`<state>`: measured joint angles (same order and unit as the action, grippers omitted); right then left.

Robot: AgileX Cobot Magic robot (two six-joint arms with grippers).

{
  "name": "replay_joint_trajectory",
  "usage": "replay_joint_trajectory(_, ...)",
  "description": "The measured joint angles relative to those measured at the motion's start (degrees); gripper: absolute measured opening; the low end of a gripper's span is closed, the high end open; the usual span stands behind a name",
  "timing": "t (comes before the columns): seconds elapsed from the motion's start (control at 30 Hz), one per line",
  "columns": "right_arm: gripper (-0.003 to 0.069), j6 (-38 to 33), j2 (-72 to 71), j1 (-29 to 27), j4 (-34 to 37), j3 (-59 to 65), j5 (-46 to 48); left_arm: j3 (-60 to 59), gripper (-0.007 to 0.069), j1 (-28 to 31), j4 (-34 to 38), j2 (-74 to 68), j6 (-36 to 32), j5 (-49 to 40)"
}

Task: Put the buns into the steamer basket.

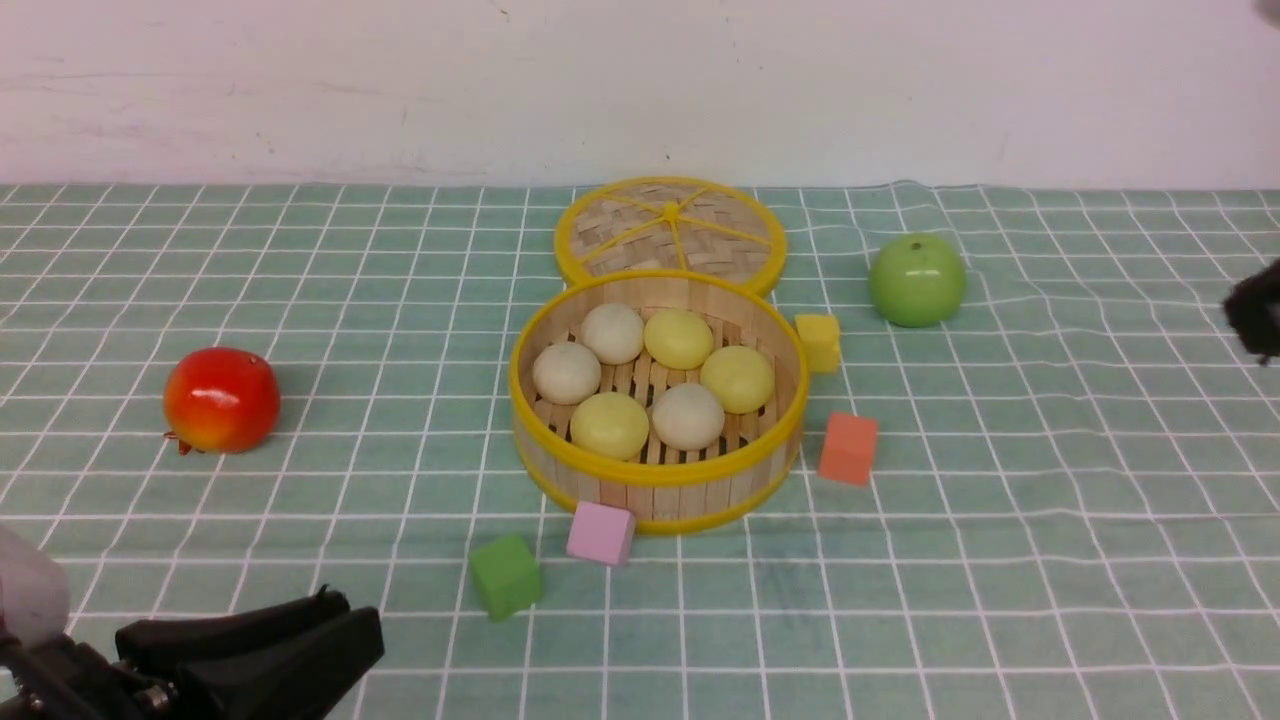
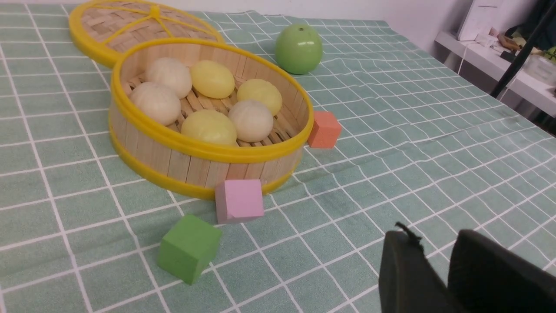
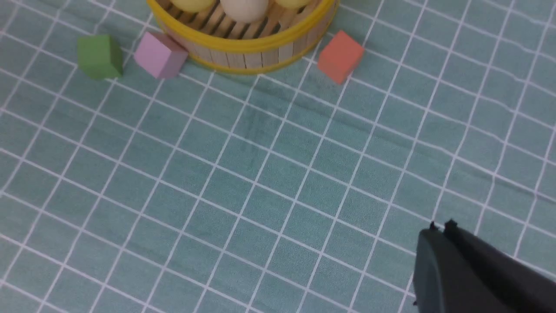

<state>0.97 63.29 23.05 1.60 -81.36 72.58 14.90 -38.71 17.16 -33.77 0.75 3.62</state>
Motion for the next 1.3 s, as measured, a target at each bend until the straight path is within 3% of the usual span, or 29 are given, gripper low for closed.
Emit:
replay_joint_trajectory(0.33,-0.0008,-0.05,-5.26,-0.12,-0.44,0.38,0.0,0.0,0.0167,0.0,0.0,0.0,0.0,0.0)
replay_joint_trajectory(0.47,-0.0006,-0.05,-10.57,-3.95,-0.64,3.76,-1.28,0.0,0.0173,0.0,0.0,0.0,0.0,0.0)
replay_joint_trajectory(0.57,-0.0003,-0.05,-18.7,-9.38,-0.88,13.39,-9.6,0.0,0.0177,0.0,0.0,0.0,0.0,0.0)
replay_joint_trajectory(0.67,-0.0003,-0.05,-28.98,-13.49,-0.82,31.11,-24.13,0.0,0.0179,0.0,0.0,0.0,0.0,0.0)
replay_joint_trajectory(0.7,-0.0003,-0.05,-29.66,-13.67,-0.82,31.11,-25.2,0.0,0.0179,0.0,0.0,0.0,0.0,0.0)
replay_joint_trajectory(0.77,-0.0003,-0.05,-38.42,-15.29,-0.67,48.06,-38.67,0.0,0.0179,0.0,0.0,0.0,0.0,0.0)
replay_joint_trajectory(0.9,-0.0003,-0.05,-49.69,-17.07,-0.67,66.04,-53.2,0.0,0.018,0.0,0.02,0.0,0.0,0.0)
replay_joint_trajectory(1.07,-0.0003,-0.05,-62.36,-19.89,-1.05,80.87,-58.29,0.0,0.0183,0.0,0.02,0.0,0.0,0.0)
replay_joint_trajectory(1.3,-0.0003,2.82,-63.85,-21.07,-1.05,82.48,-51.7,0.0,0.0185,0.0,0.02,-0.07,0.0,-0.3)
